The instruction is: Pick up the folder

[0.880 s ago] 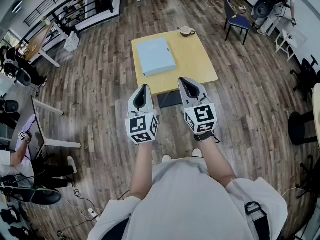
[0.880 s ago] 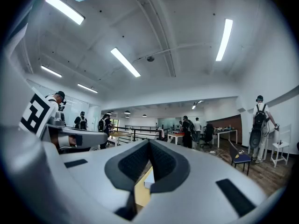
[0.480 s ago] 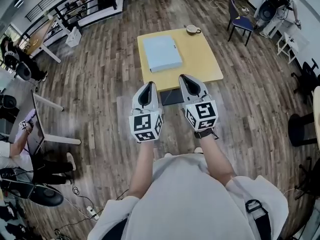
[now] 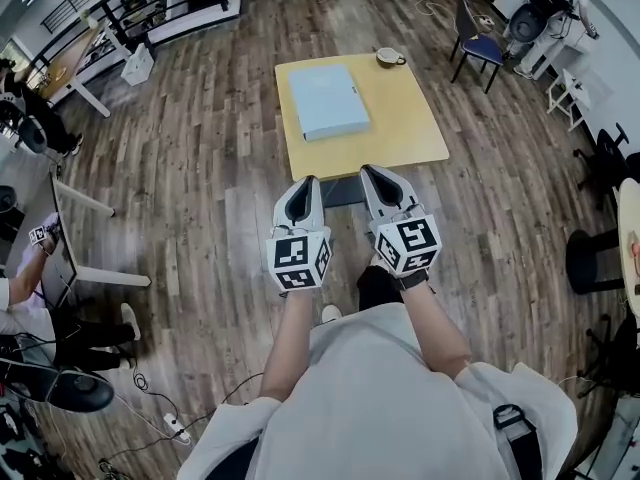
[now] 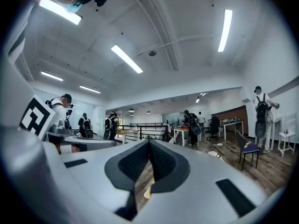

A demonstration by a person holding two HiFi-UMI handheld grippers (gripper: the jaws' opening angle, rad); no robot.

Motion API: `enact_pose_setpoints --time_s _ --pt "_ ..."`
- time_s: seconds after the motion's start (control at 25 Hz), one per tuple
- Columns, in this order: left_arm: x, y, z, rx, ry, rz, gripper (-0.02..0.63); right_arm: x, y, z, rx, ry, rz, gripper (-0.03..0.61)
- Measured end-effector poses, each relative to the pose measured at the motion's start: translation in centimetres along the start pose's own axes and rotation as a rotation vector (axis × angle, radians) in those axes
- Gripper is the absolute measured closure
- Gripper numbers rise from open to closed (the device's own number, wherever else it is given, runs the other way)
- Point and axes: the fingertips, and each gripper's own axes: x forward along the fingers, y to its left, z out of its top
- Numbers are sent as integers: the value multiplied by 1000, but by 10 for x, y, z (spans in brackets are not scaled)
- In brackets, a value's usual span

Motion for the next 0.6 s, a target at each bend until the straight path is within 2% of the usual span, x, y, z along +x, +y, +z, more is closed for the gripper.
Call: enact_pose_setpoints --time_s 0.12,0.32,0.44,0.6 --pt "19 11 -10 -10 35 6 604 22 -8 -2 15 -10 26 568" --pt "71 47 -4 -4 28 71 604 81 -40 -13 54 -7 58 568" --pt "118 64 12 34 7 100 604 122 -71 -9 53 -25 77 568" --pt "187 81 50 84 -48 133 604 177 -128 18 37 -78 79 568"
